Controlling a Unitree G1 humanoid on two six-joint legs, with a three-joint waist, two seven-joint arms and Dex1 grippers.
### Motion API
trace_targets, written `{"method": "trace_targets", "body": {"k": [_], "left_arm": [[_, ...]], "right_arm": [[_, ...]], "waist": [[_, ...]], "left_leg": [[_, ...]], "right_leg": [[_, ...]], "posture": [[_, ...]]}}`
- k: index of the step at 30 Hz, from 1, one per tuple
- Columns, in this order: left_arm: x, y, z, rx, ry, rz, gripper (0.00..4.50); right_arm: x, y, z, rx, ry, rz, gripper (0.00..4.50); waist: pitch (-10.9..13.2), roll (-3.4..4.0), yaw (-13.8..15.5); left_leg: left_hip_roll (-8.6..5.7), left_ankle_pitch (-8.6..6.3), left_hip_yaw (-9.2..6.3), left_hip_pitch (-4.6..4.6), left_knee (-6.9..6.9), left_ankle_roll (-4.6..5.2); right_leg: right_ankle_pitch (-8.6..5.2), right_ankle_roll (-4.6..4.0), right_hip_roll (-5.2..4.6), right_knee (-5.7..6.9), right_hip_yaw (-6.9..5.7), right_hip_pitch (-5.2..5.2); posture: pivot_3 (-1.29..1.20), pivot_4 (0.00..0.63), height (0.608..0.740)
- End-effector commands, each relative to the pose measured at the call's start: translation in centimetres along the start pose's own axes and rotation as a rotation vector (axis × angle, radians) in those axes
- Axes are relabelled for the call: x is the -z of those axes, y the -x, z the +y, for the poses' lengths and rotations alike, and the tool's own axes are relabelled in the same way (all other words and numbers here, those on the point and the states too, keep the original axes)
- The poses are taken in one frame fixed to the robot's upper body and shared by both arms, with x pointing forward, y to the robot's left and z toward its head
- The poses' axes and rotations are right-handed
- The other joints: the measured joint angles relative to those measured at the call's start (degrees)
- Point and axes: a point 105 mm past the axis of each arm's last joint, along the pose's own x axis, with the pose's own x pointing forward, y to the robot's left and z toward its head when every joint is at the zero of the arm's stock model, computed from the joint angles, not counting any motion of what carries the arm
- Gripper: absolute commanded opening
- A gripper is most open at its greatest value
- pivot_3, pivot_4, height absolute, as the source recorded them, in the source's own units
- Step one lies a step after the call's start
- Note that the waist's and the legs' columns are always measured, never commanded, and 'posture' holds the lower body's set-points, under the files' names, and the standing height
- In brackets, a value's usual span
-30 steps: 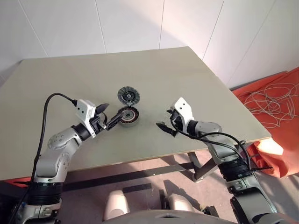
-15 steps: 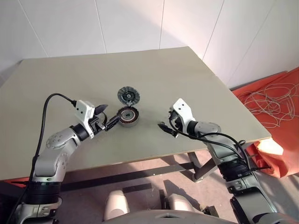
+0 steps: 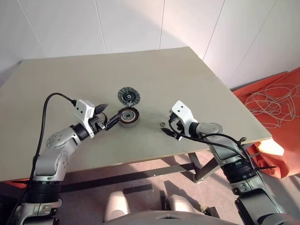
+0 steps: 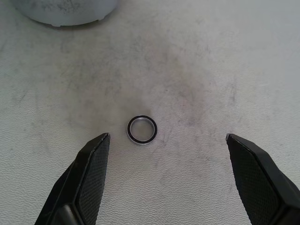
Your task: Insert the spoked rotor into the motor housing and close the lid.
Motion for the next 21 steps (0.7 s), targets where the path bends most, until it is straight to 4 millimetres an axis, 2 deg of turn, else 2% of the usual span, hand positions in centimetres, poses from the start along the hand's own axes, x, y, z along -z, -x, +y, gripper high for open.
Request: {"method": "trace_targets", "body": {"k": [1,7,16,21], "left_arm": [[-1.44,0.28,0.45,-0.013,-0.048,-0.042,4.50],[-1.33,0.35,0.71,-0.021,-0.051,-0.039,4.50],[-1.15,0.53,1.01,-0.025,-0.054,-0.041,4.50],[-1.12,0.66,1.19,-0.031,-0.057,-0.042,4.50]], "right_arm": [[-0.95,-0.36,-0.29,0.017,0.020,-0.021,4.10],[-0.69,-0.49,-0.30,0.021,0.014,-0.013,2.28],[-0.29,-0.61,-0.44,0.030,-0.008,-0.001,2.28],[-0.25,-0.67,0.35,-0.023,-0.074,-0.006,2.28]], "waist": [[0.00,0.00,-0.04],[0.00,0.00,-0.02],[0.00,0.00,0.01],[0.00,0.00,0.00]], "left_leg": [[0.00,0.00,0.00,0.00,0.00,0.00],[-0.01,0.01,0.00,0.11,0.00,-0.01],[0.00,0.01,-0.02,0.21,0.00,-0.02],[0.00,0.01,-0.02,0.23,0.00,-0.02]], "right_leg": [[0.00,0.00,0.00,0.00,0.00,0.00],[-0.01,0.01,-0.01,0.01,0.00,0.09],[-0.03,0.06,0.00,0.00,0.00,0.20],[-0.03,0.06,0.00,0.01,0.00,0.22]], "posture": [[0.00,0.000,0.740],[0.00,0.000,0.740],[0.00,0.000,0.740],[0.00,0.000,0.740]]}}
